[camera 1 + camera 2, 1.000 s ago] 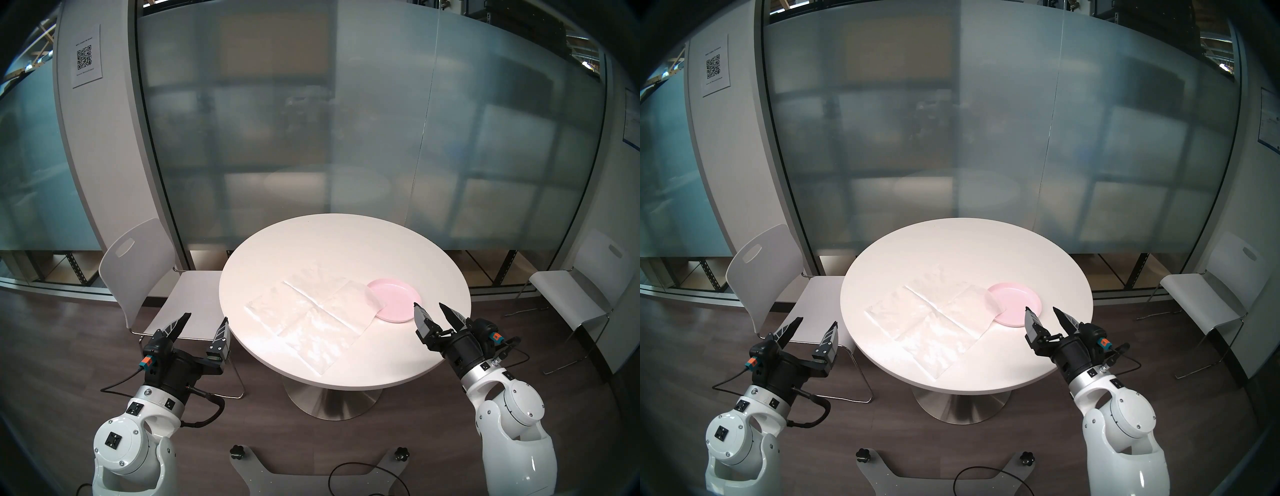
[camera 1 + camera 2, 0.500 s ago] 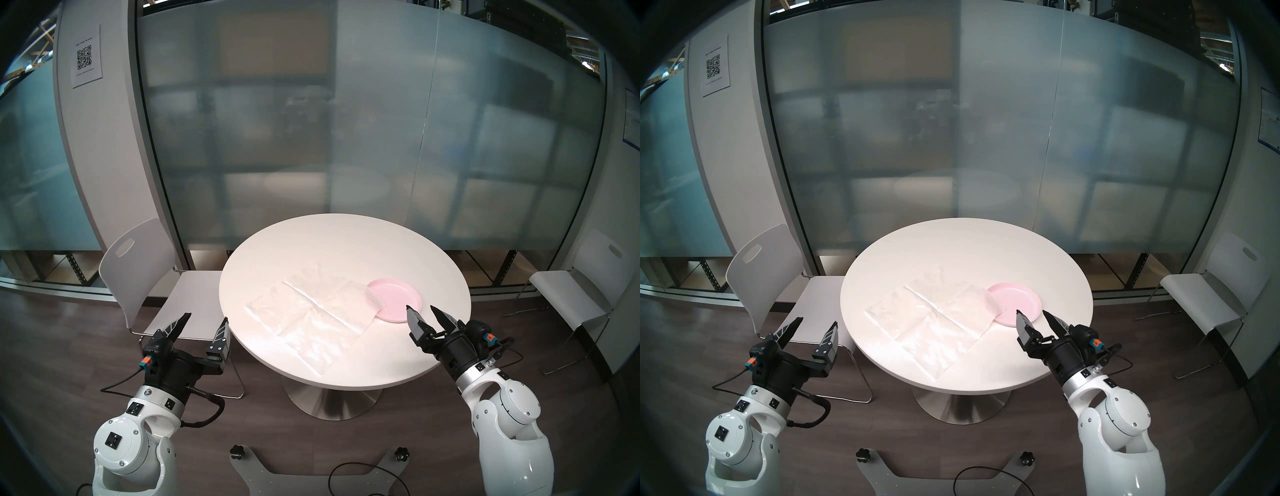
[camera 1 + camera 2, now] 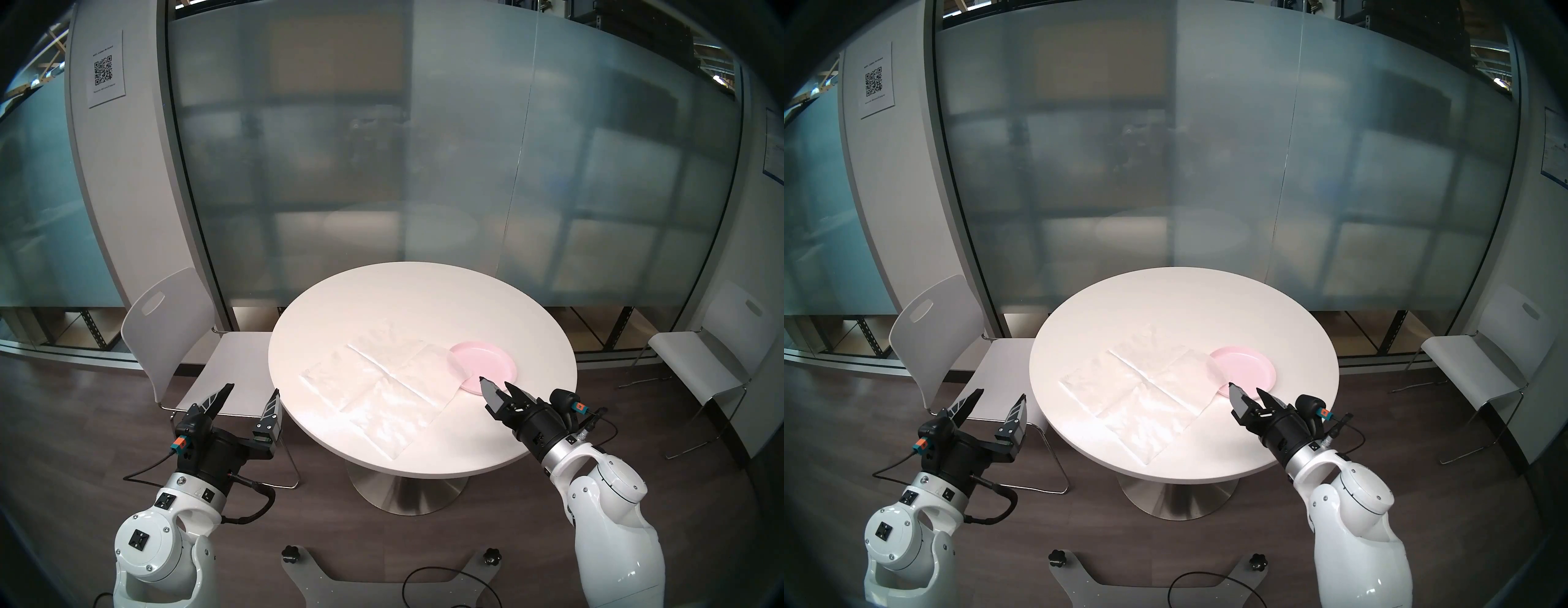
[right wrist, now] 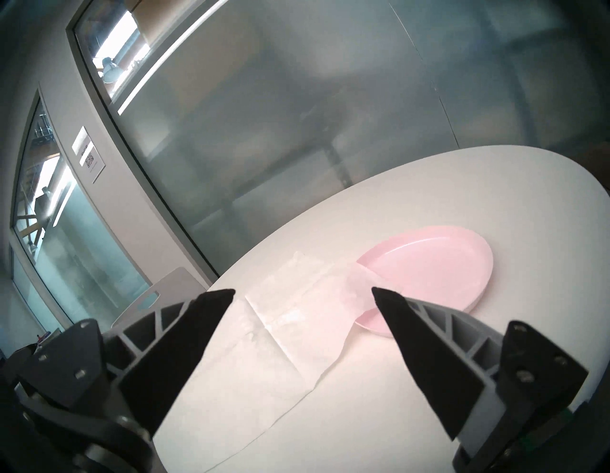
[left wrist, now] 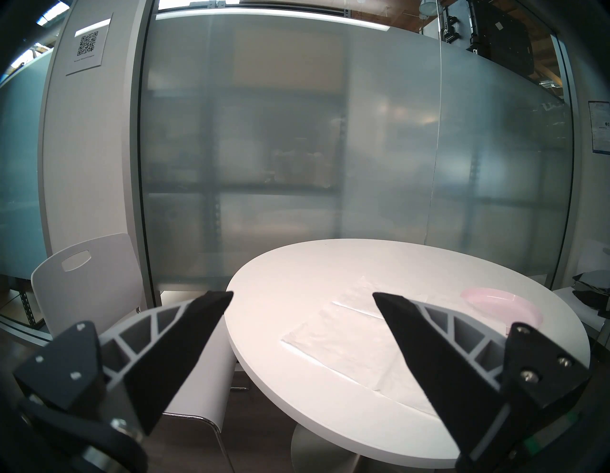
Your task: Fold the napkin in half twice and place it beside the plate
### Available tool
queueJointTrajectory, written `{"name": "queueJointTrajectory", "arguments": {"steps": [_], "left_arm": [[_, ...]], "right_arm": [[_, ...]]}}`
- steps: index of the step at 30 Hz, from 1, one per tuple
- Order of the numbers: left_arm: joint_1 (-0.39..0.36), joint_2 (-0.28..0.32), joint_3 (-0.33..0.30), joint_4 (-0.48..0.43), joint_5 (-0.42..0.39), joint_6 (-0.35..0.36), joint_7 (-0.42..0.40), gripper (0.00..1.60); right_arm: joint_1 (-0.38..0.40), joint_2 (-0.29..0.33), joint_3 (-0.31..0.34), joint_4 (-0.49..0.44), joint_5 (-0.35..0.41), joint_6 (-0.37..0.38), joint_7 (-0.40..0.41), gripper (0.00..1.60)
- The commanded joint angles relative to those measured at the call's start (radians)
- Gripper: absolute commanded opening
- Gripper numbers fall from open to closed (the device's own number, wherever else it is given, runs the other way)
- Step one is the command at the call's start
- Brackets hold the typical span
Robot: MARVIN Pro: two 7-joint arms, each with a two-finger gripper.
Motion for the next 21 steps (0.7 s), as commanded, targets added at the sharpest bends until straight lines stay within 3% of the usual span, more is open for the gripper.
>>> {"name": "queueJointTrajectory", "arguments": {"steps": [1, 8, 21], "left_arm": [[0.003, 0.000, 0.000, -0.018, 0.000, -0.001, -0.001, 1.60], [0.002, 0.000, -0.001, -0.017, 0.000, -0.001, -0.001, 1.60], [0.002, -0.001, -0.001, -0.017, 0.001, -0.001, -0.002, 1.60]], "right_arm": [[0.048, -0.031, -0.015, -0.004, 0.039, 0.059, -0.028, 1.60], [0.080, -0.071, -0.010, 0.020, 0.096, 0.143, -0.077, 1.60], [0.174, -0.088, -0.019, 0.102, 0.125, 0.210, -0.134, 1.60]]}}
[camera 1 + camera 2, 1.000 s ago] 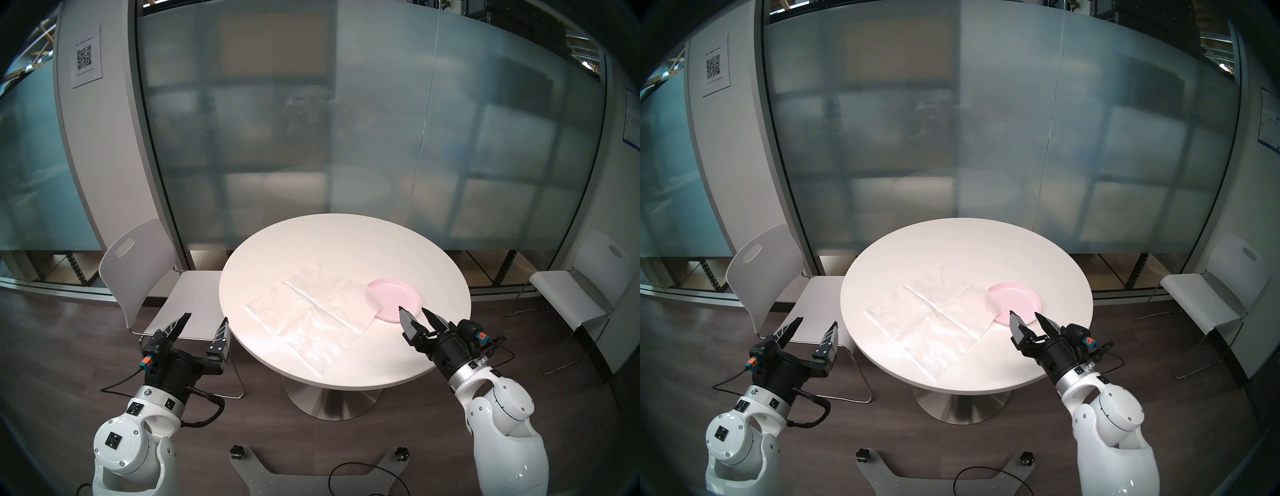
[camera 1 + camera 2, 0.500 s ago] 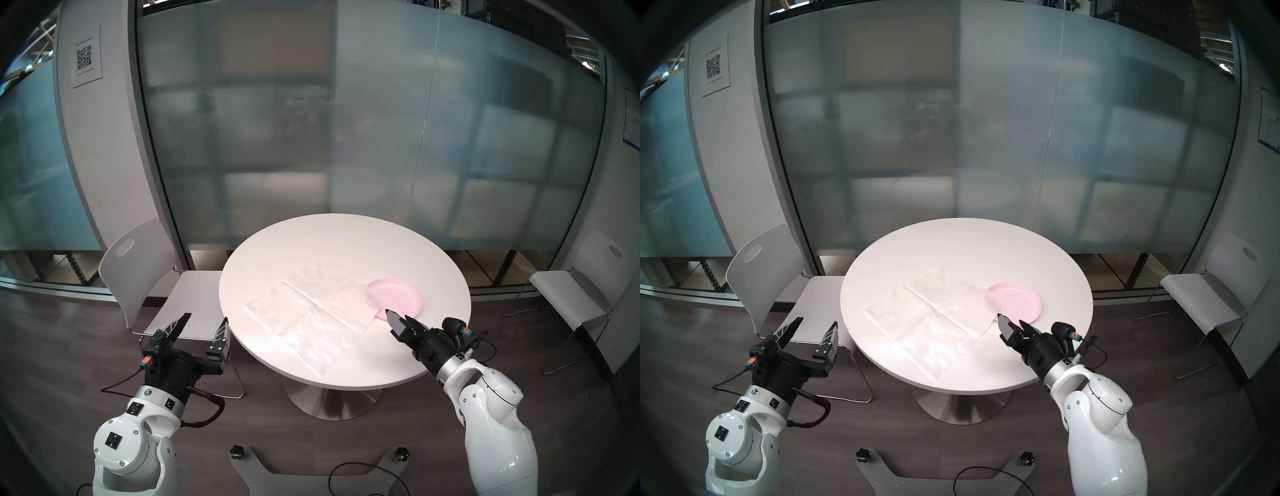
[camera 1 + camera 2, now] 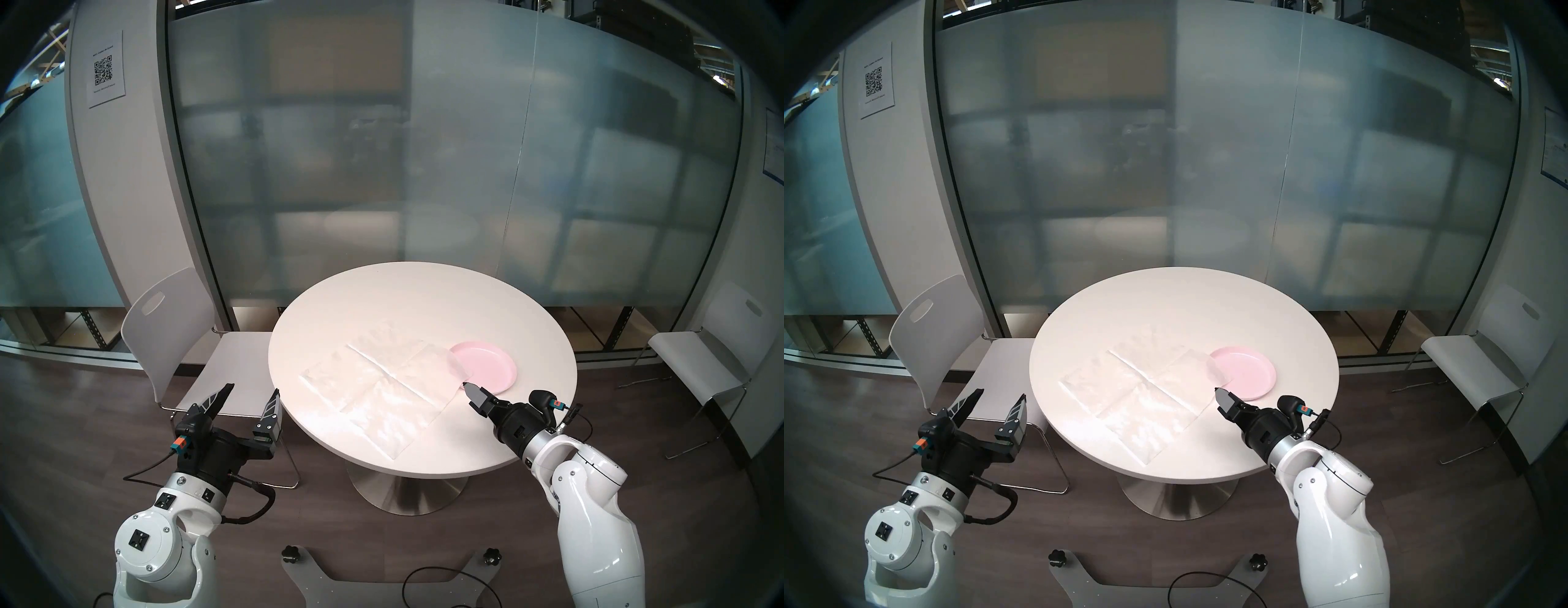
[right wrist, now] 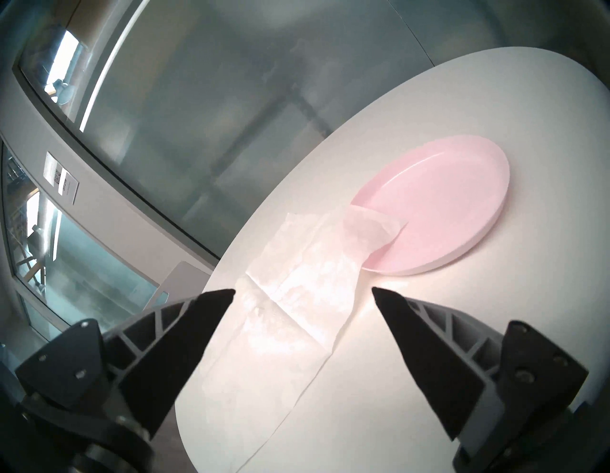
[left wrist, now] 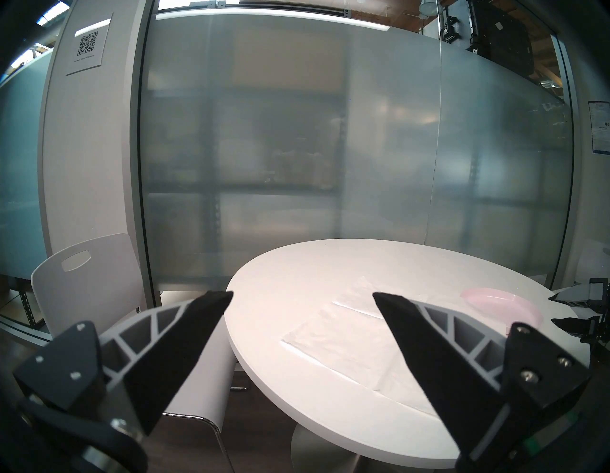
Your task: Fold the napkin in half twice and place it beside the plate
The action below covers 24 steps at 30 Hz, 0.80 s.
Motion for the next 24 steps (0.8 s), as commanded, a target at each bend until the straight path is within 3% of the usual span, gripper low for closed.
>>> {"name": "queueJointTrajectory", "arguments": {"steps": [1, 13, 24], "left_arm": [[0.002, 0.000, 0.000, -0.017, 0.000, -0.001, -0.001, 1.60], [0.002, -0.001, -0.001, -0.017, 0.000, -0.001, -0.001, 1.60], [0.002, -0.001, -0.001, -0.017, 0.001, -0.001, -0.002, 1.60]], "right_arm": [[0.090, -0.021, -0.007, 0.028, 0.026, 0.022, -0.013, 1.60], [0.173, -0.030, -0.039, 0.130, 0.017, 0.011, -0.025, 1.60], [0.200, -0.019, -0.090, 0.184, -0.044, -0.062, -0.003, 1.60]]}}
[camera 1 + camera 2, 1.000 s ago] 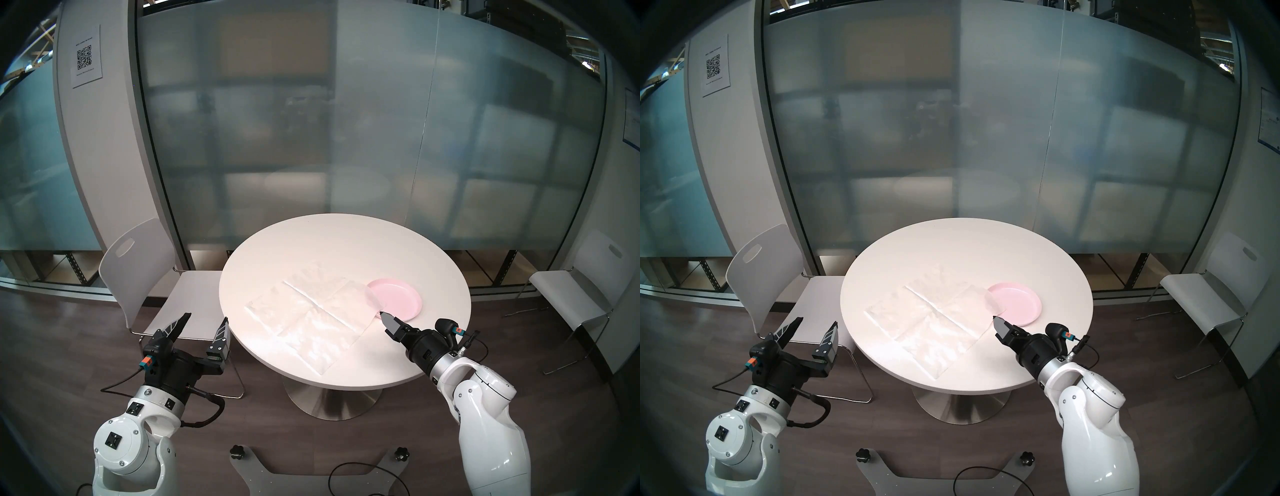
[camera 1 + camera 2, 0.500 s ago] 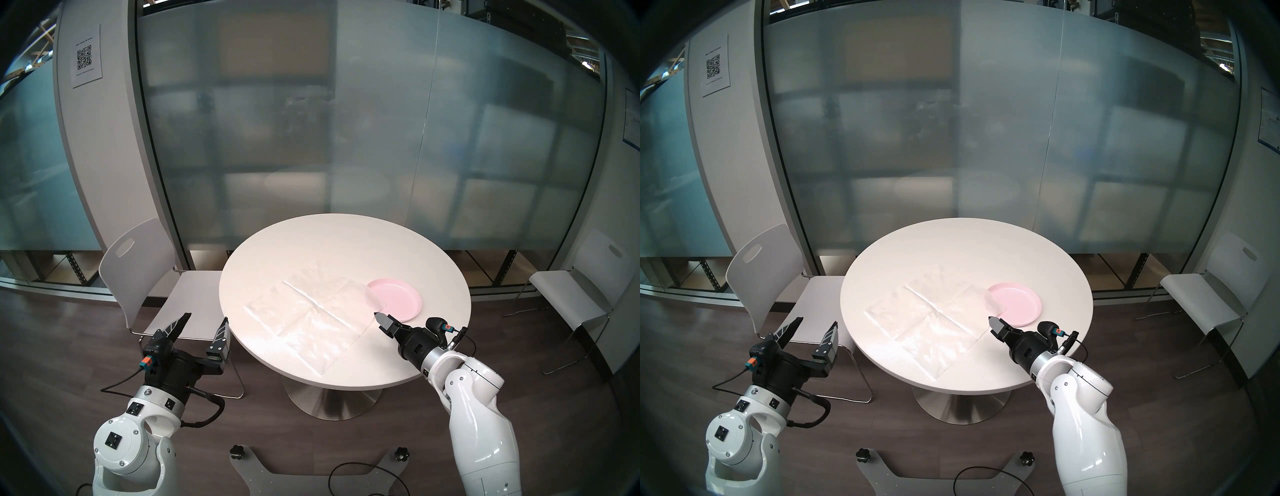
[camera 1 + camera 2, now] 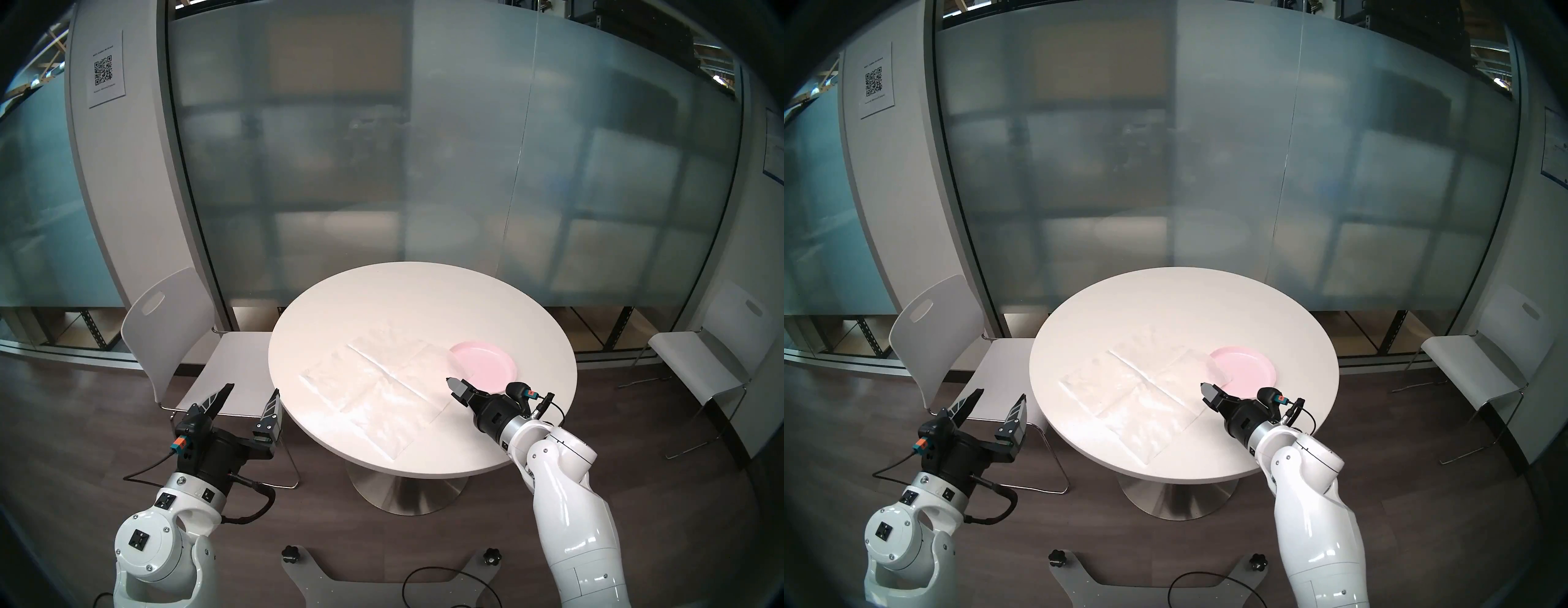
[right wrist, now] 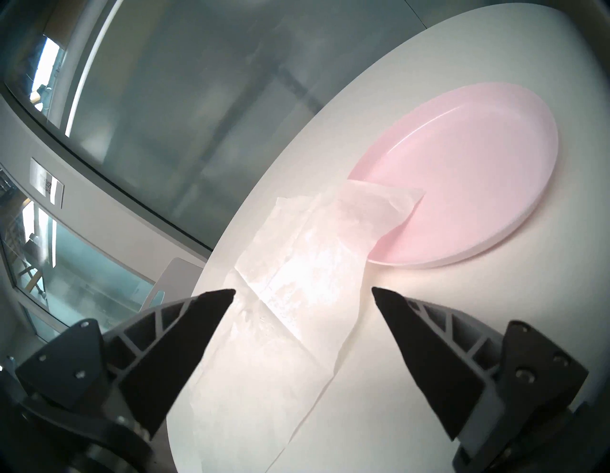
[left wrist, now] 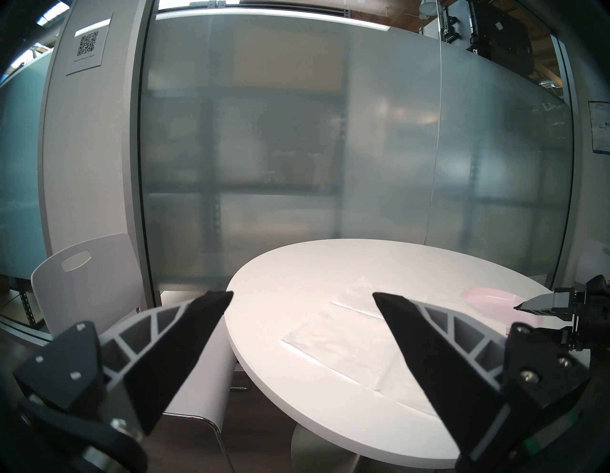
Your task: Fold the napkin in half twice and place it beside the plate
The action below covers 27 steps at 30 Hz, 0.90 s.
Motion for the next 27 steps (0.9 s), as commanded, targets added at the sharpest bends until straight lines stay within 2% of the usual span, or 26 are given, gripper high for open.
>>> {"name": "queueJointTrajectory", "arguments": {"steps": [1, 11, 27], "left_arm": [[0.003, 0.000, 0.000, -0.018, 0.000, -0.001, -0.001, 1.60], [0.003, -0.001, -0.001, -0.018, 0.001, 0.000, -0.001, 1.60], [0.002, -0.002, -0.001, -0.018, 0.001, -0.001, -0.002, 1.60]], "right_arm": [[0.047, 0.000, -0.025, 0.000, -0.027, -0.050, 0.021, 1.60], [0.073, -0.008, -0.046, 0.074, -0.077, -0.119, 0.033, 1.60], [0.124, -0.029, -0.039, 0.138, -0.082, -0.138, 0.031, 1.60]]}}
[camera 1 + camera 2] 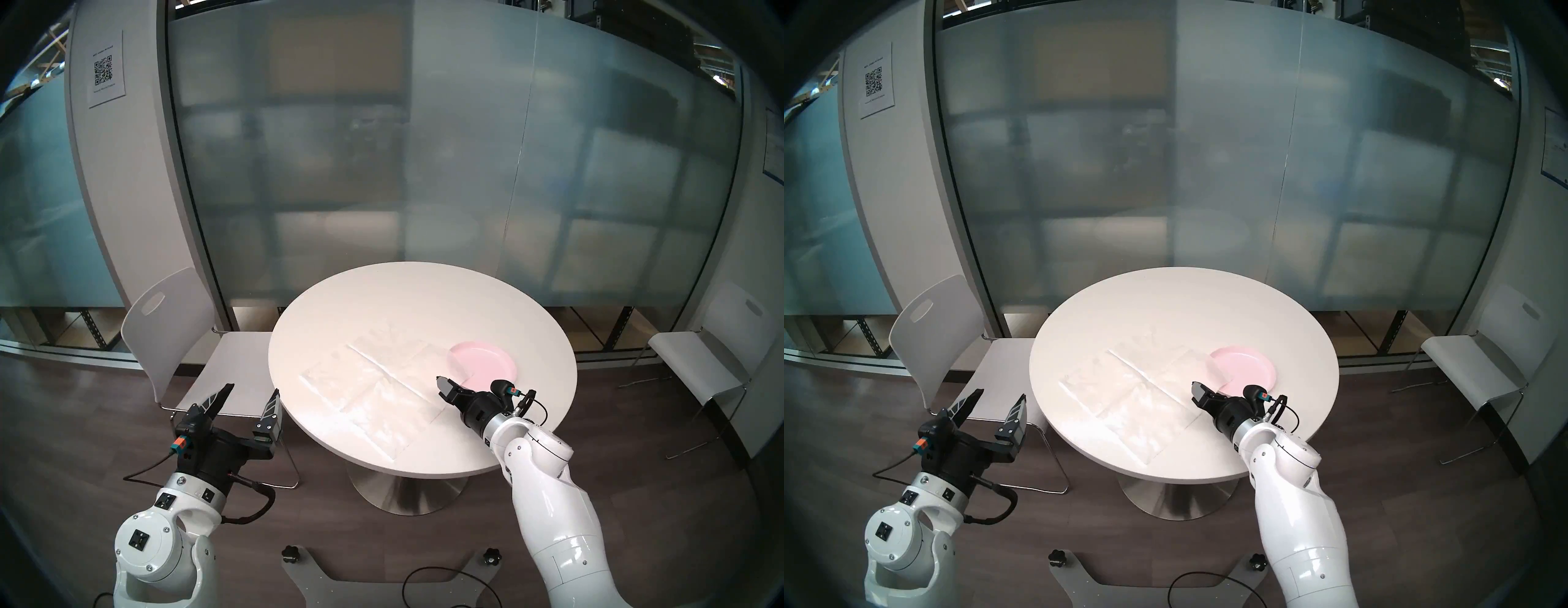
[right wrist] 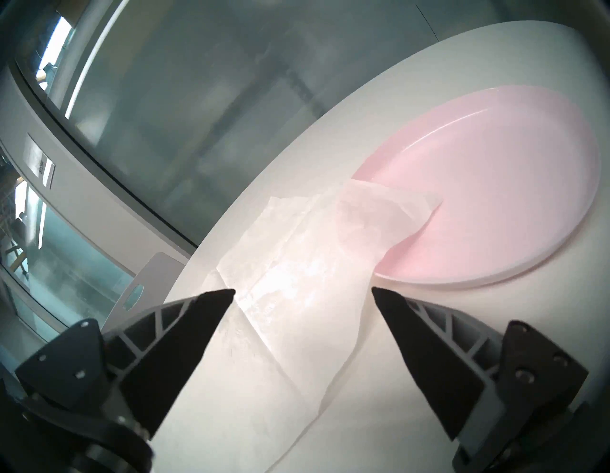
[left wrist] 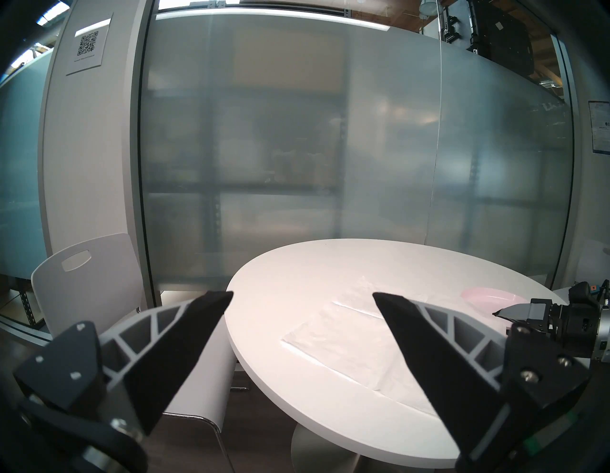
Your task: Fold the napkin in half twice and place it beside the plate
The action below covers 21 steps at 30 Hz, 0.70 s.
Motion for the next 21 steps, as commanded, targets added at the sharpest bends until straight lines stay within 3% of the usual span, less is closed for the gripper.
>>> {"name": "queueJointTrajectory", "arguments": {"steps": [1, 11, 14, 21], "left_arm": [[0.002, 0.000, 0.000, -0.018, 0.000, -0.001, -0.001, 1.60], [0.002, 0.000, 0.000, -0.018, 0.000, 0.000, -0.001, 1.60], [0.002, -0.001, 0.000, -0.018, 0.001, 0.000, -0.002, 1.60], [0.002, -0.001, -0.001, -0.018, 0.001, 0.000, -0.002, 1.60]], "right_arm": [[0.053, -0.013, 0.001, 0.007, 0.010, -0.015, 0.009, 1.60], [0.084, -0.022, -0.012, 0.050, 0.007, -0.019, 0.009, 1.60], [0.089, -0.025, -0.016, 0.068, 0.009, -0.022, 0.013, 1.52], [0.098, -0.026, -0.022, 0.085, 0.011, -0.024, 0.020, 1.07]]}}
